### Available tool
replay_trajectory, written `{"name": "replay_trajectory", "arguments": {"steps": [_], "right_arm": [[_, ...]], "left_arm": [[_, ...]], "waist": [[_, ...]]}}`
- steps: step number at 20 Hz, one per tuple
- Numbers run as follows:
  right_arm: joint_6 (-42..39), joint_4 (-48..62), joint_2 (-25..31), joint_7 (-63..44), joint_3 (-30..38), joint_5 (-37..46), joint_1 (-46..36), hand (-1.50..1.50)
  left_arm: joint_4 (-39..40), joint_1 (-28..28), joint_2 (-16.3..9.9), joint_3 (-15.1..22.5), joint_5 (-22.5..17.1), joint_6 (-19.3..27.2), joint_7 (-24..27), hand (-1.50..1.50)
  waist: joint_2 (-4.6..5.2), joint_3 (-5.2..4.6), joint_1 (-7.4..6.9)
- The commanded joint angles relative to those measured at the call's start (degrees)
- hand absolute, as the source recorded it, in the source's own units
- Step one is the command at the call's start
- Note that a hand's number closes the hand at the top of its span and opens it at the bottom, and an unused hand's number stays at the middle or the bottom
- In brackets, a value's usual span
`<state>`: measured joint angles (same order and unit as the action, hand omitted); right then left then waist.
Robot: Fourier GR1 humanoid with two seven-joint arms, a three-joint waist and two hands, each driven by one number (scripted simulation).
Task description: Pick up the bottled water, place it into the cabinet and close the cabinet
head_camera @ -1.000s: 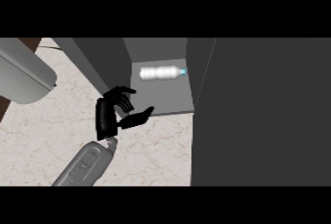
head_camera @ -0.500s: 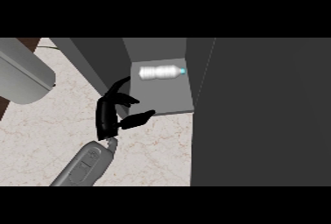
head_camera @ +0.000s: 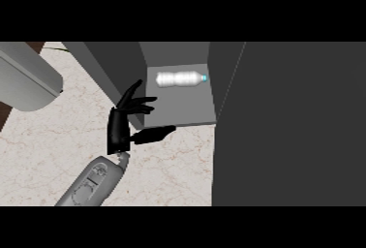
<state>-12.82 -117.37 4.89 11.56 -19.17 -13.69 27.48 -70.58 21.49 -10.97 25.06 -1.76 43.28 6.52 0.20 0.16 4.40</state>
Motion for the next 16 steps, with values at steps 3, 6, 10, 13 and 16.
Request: {"name": "replay_trajectory", "arguments": {"steps": [3, 6, 10, 13, 16], "right_arm": [[0.58, -1.55, -0.14, -0.29, 0.02, -0.19, 0.48, -1.5], [1.19, -0.88, 0.2, 0.41, 1.33, 0.24, 1.52, -1.5], [0.78, -1.49, 0.67, 1.01, 1.09, 0.02, 3.0, -1.5], [3.21, -4.11, -0.36, -1.92, -0.44, 1.05, 2.85, -1.5], [2.76, -4.22, -0.15, 1.16, -2.85, 3.64, 6.06, -1.5]], "left_arm": [[5.05, 12.87, 2.56, -9.32, -9.68, -9.9, 5.58, -1.5], [4.47, 11.78, 1.59, -11.3, -13.66, -15.32, 9.31, -1.5], [5.56, 11.16, 2.67, -12.73, -16.99, -19.72, 13.3, -1.5], [4.27, 9.56, 2.88, -12.02, -17.3, -21.83, 15.81, -1.5], [3.23, 4.9, 4.65, -10.57, -17.45, -23.3, 19.36, -1.5]], "waist": [[0.89, -0.41, 0.0], [0.58, -0.33, -1.2], [0.28, -0.25, -2.11], [0.02, -0.23, -3.1], [-0.23, -0.19, -3.52]]}}
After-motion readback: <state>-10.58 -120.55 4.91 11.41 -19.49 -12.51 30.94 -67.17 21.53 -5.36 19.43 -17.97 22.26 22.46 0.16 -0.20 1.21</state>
